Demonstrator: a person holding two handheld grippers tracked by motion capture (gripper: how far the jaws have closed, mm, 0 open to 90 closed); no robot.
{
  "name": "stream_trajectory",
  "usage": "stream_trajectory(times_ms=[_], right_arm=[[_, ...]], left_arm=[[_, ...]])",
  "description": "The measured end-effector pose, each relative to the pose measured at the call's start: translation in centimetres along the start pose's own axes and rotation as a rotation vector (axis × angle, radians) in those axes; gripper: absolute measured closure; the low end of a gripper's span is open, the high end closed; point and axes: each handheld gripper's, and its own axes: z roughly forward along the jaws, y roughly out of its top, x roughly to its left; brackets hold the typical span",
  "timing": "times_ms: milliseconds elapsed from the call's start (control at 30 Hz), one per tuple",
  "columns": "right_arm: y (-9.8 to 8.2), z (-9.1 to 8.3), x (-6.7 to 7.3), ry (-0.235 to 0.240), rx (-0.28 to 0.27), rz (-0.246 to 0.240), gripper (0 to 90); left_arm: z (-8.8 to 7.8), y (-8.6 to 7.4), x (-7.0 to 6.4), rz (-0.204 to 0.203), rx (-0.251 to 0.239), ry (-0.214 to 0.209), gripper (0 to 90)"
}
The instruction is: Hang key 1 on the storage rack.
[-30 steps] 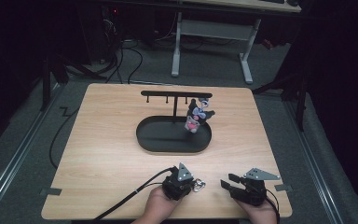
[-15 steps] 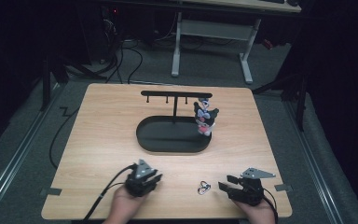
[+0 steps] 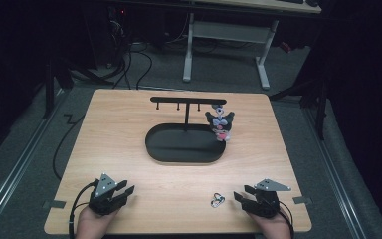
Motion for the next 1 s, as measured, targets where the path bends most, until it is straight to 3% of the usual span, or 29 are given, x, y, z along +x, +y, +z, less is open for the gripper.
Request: stream_trajectory(times_ms=[100,267,633,900,1000], right_arm=[[0.0,0.0,0.3,-0.006,0.008,-0.010,48.3],[-0.2,0.0,0.2,-0.016,0.008,-0.005,48.5],[0.0,0.1,0.7,0.031,0.026,0.003,46.1],[0.4,0.4,2.2,0.069,0.053,-0.047,44.6],[0.6,0.6,2.7,0.082,0.081,-0.072,44.6]], left_arm=[[-0.1,-0.4,0.8,-0.044,-0.020,-0.019,60.1],[-0.1,-0.5,1.2,-0.072,-0.031,-0.020,53.4],[0.3,-0.5,0.8,-0.062,-0.014,-0.027,50.6],[-0.3,-0.3,0.5,-0.055,-0.035,-0.013,49.8],[-0.4,-0.3,0.3,-0.049,-0.040,-0.031,49.2]])
